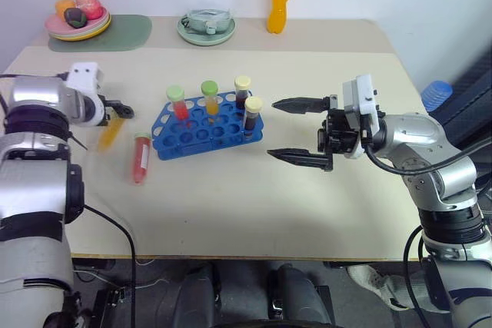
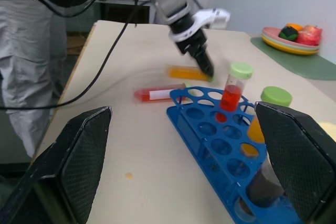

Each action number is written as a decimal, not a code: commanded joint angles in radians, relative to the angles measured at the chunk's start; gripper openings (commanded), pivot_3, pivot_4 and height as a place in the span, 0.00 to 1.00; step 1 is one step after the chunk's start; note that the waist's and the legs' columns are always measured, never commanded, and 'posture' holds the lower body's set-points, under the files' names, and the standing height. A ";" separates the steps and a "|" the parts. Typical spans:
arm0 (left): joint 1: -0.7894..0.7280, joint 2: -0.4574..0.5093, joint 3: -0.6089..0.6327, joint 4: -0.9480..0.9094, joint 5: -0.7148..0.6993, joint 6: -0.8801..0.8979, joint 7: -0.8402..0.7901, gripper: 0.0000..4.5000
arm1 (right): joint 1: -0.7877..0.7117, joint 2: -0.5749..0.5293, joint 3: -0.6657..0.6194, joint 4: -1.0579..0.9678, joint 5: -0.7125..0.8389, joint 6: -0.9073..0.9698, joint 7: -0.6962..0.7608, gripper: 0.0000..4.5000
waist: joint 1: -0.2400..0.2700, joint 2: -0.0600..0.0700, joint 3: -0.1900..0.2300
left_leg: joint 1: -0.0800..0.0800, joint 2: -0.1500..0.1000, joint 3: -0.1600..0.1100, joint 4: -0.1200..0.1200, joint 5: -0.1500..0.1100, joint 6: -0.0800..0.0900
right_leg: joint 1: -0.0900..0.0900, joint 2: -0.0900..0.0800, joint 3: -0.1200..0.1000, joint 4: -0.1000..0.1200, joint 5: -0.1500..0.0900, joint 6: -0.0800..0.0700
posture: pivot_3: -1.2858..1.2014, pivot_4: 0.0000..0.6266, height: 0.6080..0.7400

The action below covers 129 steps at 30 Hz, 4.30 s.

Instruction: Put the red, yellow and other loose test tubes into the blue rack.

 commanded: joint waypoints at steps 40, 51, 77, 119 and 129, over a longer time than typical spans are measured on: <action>0.809 -0.005 0.769 -1.332 -0.474 0.012 -0.428 0.17 | 0.236 -0.035 -0.122 -0.133 0.036 0.023 -0.102 1.00 | 0.010 -0.003 0.002 | 0.001 0.001 -0.004 0.003 0.000 0.000 | 0.004 -0.002 -0.001 0.002 0.000 0.000 | 0.52 0.24 1.00; 0.833 -0.332 0.491 -1.421 -0.406 -0.458 -0.349 0.17 | 0.294 -0.043 -0.164 -0.150 0.075 0.060 -0.132 1.00 | 0.011 -0.002 0.000 | 0.015 -0.001 -0.003 0.002 -0.002 0.003 | 0.019 -0.001 0.000 0.000 0.000 0.000 | 0.52 0.24 1.00; 0.744 -0.588 0.176 -0.651 -0.014 -1.469 -0.245 0.17 | 0.415 -0.179 -0.358 -0.343 0.240 0.233 -0.270 1.00 | 0.004 -0.001 0.000 | 0.013 -0.001 -0.003 0.000 -0.006 0.010 | 0.019 -0.001 -0.001 -0.006 0.000 0.000 | 0.52 0.24 1.00; 0.836 -0.350 0.421 -1.362 -0.573 -0.546 0.154 0.90 | 0.361 -0.074 -0.182 -0.177 0.124 0.048 -0.198 1.00 | 0.002 -0.001 0.000 | 0.011 0.000 -0.007 0.000 -0.005 0.008 | 0.019 -0.001 -0.002 -0.010 0.000 0.000 | 0.52 0.24 1.00; 0.942 -0.038 0.753 -1.485 -1.252 0.167 0.907 0.90 | 0.241 0.020 -0.051 0.016 0.042 -0.043 -0.073 1.00 | -0.001 -0.001 0.001 | 0.011 0.000 -0.008 -0.001 -0.003 0.005 | 0.018 -0.002 -0.001 -0.009 0.000 0.000 | 0.52 0.24 1.00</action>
